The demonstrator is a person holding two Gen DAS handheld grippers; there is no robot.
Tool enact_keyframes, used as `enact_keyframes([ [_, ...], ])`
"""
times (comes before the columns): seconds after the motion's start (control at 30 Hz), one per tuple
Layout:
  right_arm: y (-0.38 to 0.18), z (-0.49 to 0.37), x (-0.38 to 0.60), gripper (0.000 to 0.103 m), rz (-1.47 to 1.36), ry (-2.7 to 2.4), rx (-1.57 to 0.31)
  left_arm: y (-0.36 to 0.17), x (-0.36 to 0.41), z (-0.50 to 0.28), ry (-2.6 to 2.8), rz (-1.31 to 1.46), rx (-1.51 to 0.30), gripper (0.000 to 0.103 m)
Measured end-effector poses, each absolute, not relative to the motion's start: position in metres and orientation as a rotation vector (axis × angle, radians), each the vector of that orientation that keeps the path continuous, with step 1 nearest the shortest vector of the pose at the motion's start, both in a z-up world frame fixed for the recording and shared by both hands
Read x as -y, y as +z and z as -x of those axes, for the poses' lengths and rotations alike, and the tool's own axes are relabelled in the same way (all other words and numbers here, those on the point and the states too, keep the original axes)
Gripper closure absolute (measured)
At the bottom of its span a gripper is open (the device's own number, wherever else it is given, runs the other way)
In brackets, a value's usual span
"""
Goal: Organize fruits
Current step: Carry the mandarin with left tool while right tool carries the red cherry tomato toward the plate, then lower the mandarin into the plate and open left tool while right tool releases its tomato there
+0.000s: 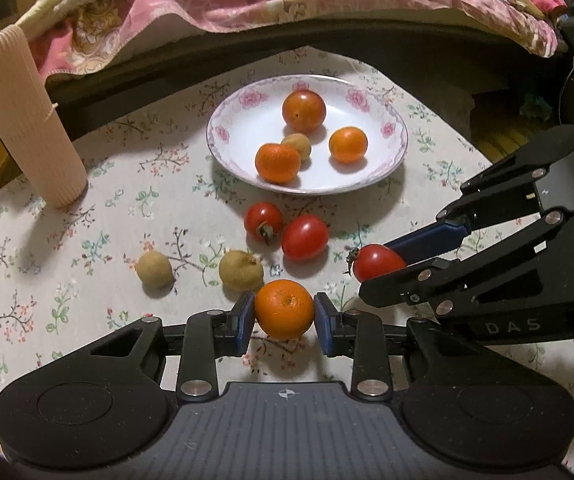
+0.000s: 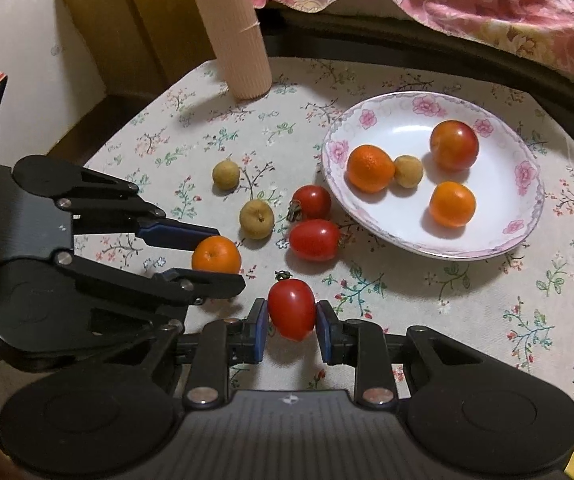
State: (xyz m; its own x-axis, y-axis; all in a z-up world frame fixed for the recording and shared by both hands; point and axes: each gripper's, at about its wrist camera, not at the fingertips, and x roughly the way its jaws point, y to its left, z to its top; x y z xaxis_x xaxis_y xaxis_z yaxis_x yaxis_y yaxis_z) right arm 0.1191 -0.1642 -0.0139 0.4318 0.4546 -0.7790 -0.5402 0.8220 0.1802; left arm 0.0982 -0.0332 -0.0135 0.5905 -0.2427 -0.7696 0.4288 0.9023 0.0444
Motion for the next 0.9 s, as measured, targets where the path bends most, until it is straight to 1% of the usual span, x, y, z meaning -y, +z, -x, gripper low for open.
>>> enact_keyframes([
  [0.37, -0.002, -0.125, 0.179, 0.075, 0.044, 0.572, -0.901, 0.001, 0.045, -0.112, -0.38, -0.217, -0.798, 0.064],
  [0.67, 0.009, -0.144, 0.199, 0.075, -0.019, 0.498, -0.874, 0.012, 0.058, -0.141, -0.373, -0.211, -0.749, 0.065],
  [0.9, 0.006, -0.166, 0.212, 0.075, -0.067, 0.453, -0.874, 0.006, 0.067, -0.165, -0.365, -0.196, -0.762, 0.065],
])
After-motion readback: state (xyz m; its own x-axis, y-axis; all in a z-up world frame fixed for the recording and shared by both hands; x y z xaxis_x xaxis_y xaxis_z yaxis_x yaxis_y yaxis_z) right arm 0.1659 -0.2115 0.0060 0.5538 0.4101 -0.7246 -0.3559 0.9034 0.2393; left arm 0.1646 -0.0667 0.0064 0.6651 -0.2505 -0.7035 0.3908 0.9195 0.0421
